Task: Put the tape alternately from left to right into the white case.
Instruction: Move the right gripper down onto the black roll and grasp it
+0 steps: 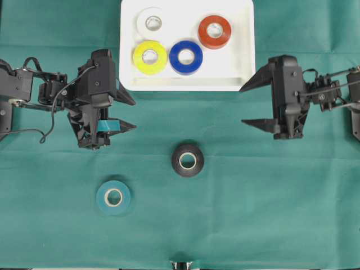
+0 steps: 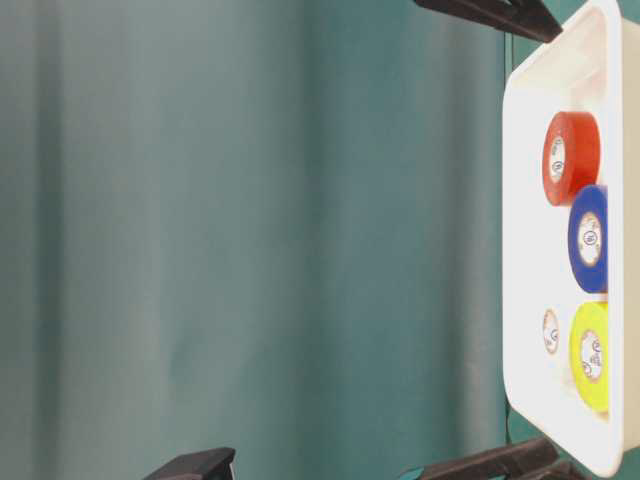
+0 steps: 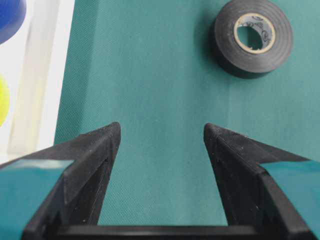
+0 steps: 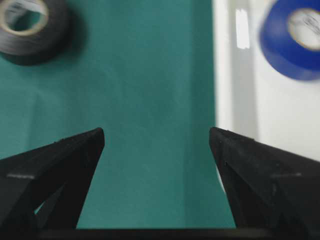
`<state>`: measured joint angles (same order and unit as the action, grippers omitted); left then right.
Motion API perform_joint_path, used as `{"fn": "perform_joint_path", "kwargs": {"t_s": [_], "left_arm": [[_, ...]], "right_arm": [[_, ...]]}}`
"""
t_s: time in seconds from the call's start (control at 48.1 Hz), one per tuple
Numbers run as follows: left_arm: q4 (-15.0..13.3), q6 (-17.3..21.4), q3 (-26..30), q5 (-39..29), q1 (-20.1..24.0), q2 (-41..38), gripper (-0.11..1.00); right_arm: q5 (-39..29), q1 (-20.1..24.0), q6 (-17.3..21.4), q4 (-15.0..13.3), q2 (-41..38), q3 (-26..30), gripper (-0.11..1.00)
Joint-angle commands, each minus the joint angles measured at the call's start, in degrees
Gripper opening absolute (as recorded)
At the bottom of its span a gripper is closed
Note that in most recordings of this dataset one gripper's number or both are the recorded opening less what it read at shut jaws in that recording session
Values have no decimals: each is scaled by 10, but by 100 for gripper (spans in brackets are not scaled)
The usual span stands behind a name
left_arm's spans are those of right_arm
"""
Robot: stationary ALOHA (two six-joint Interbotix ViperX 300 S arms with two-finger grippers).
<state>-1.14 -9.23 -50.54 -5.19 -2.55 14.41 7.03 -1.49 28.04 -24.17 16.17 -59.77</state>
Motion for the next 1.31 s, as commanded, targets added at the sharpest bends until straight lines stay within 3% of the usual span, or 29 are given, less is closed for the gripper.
{"fn": "perform_joint_path", "kwargs": {"t_s": [0.0,0.52,0.79,1.289], "left_arm": [[-1,1,6,5,-2,7,70],[-1,1,6,5,-2,7,70],[-1,0,7,5,-2,7,70],[-2,-2,6,5,-2,6,70]], "right_arm": [[5,19,1,2,-5,20,83],[-4,113,0,1,-116,122,83],[-52,153,1,2,-161,176,82],[-100,183,1,2,-224,243,82]]}}
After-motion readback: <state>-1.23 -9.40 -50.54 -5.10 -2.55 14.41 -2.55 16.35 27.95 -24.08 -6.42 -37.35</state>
